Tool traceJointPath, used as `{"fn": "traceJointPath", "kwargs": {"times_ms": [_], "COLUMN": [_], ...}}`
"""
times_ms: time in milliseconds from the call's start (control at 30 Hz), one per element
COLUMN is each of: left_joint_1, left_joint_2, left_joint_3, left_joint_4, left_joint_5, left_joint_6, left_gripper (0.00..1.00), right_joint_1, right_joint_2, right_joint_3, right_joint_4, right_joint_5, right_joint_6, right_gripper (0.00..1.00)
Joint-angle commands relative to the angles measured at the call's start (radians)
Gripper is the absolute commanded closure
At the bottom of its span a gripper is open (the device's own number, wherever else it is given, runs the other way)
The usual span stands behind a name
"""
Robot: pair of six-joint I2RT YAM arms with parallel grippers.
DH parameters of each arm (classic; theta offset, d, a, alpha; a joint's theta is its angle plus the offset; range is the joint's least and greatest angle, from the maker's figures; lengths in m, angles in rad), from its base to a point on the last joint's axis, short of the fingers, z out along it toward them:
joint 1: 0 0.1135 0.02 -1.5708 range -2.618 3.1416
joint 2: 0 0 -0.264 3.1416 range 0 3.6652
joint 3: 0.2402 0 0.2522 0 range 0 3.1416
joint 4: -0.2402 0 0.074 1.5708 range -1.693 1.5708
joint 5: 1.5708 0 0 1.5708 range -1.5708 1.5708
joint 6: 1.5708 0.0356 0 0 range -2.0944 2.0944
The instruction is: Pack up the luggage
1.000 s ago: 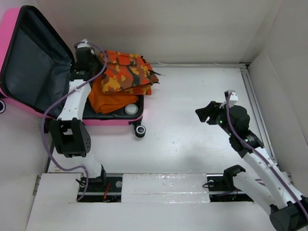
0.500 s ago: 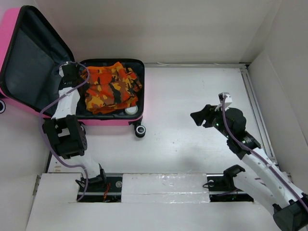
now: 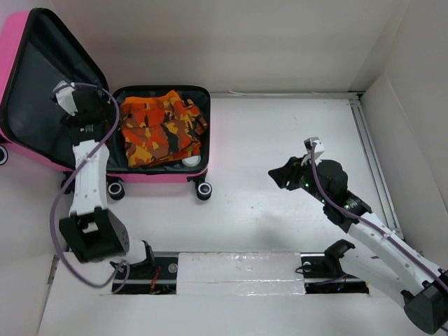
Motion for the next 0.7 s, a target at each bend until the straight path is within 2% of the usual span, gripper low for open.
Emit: {"fn": "traceJointPath", "kwargs": {"times_ms": [0,33,67,100,200,267,300,333,400,433,467,500,600,633,667], "left_joint_1": [-0.094,-0.116,-0.128,-0.128,-0.128,-0.104,-0.091,-0.079,-0.079,-0.079,-0.067,-0.067,-0.006,0.046,0.179], "left_joint_2": [-0.215,-0.261,-0.354,-0.405,-0.589,-0.628,-0.628,-0.582,-0.487,-0.380,-0.332,-0.295,-0.249,-0.234,-0.215], "left_joint_3": [-0.034,-0.074,-0.087,-0.099,-0.186,-0.202,-0.193,-0.176,-0.069,-0.026,0.070,0.094,0.085,0.085,0.085], "left_joint_4": [-0.034,-0.047,-0.072,-0.093,-0.074,-0.042,-0.041,-0.041,-0.158,-0.219,-0.376,-0.411,-0.332,-0.306,-0.305], "left_joint_5": [-0.211,-0.257,-0.333,-0.371,-0.520,-0.558,-0.572,-0.604,-0.665,-0.716,-0.737,-0.754,-0.765,-0.726,-0.612], "left_joint_6": [0.029,0.029,0.011,-0.003,0.023,0.037,0.068,0.069,0.035,-0.052,-0.119,-0.162,-0.096,-0.064,-0.045], "left_gripper": [0.32,0.32,0.34,0.34,0.37,0.29,0.29,0.29,0.28,0.25,0.25,0.25,0.25,0.25,0.25], "right_joint_1": [0.040,0.040,0.055,0.077,0.109,0.109,0.109,0.118,0.118,0.118,0.118,0.118,0.118,0.118,0.118], "right_joint_2": [-0.007,-0.007,-0.007,-0.007,-0.016,-0.016,-0.016,-0.016,0.004,0.004,0.004,0.013,0.023,0.024,0.033], "right_joint_3": [-0.012,-0.012,-0.012,-0.021,-0.022,-0.022,-0.022,-0.022,-0.022,-0.022,-0.022,-0.022,-0.022,-0.012,-0.012], "right_joint_4": [0.080,0.093,0.106,0.106,0.127,0.127,0.127,0.127,0.127,0.127,0.127,0.127,0.127,0.127,0.127], "right_joint_5": [-0.008,-0.022,-0.054,-0.065,-0.074,-0.102,-0.114,-0.125,-0.137,-0.149,-0.150,-0.150,-0.159,-0.169,-0.170], "right_joint_6": [-0.012,-0.023,-0.032,-0.032,-0.043,-0.055,-0.055,-0.055,-0.064,-0.064,-0.064,-0.073,-0.073,-0.073,-0.082], "right_gripper": [0.58,0.77,0.92,1.00,1.00,1.00,1.00,0.98,0.90,0.88,0.79,0.74,0.59,0.59,0.57]}}
